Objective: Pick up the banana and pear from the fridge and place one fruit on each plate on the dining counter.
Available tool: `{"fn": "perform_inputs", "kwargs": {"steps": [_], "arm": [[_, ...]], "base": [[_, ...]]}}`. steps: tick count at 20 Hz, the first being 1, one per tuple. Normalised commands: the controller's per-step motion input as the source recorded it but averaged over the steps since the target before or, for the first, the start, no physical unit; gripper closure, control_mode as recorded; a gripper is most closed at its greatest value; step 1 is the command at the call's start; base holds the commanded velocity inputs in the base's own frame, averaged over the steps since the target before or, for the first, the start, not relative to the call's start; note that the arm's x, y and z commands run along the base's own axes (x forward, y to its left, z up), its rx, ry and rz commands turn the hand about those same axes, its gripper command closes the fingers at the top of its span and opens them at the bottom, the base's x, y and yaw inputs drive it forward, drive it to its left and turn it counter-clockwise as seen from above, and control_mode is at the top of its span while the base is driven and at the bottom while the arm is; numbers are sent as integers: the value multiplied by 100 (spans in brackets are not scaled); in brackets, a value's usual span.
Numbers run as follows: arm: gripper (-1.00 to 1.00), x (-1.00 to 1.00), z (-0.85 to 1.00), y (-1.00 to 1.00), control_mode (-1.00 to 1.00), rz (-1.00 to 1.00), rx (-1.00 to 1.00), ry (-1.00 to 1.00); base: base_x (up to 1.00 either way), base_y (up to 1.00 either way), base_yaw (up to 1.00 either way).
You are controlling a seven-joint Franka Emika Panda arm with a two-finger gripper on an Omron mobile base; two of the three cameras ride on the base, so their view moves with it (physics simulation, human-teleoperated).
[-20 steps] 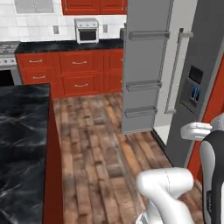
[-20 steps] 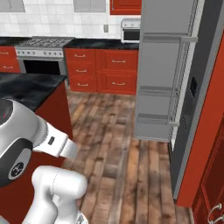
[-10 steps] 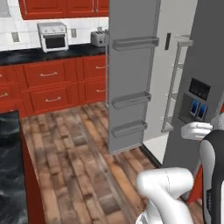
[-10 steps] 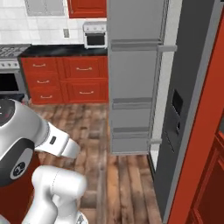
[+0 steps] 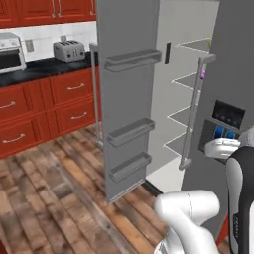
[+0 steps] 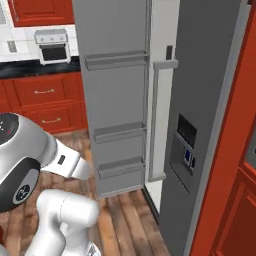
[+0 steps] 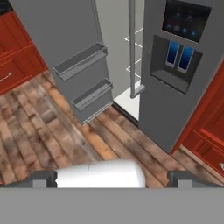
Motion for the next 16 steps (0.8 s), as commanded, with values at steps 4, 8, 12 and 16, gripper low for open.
{"fn": "perform_inputs", "kwargs": {"steps": [4, 8, 12, 16], "arm": [[-100, 0, 0, 0, 100, 0, 0, 0], [-100, 0, 0, 0, 100, 0, 0, 0], [-100, 0, 0, 0, 100, 0, 0, 0], [-100, 0, 0, 0, 100, 0, 0, 0]], "base": [[49, 55, -46], [40, 61, -44], [47, 65, -45], [52, 66, -45]]}}
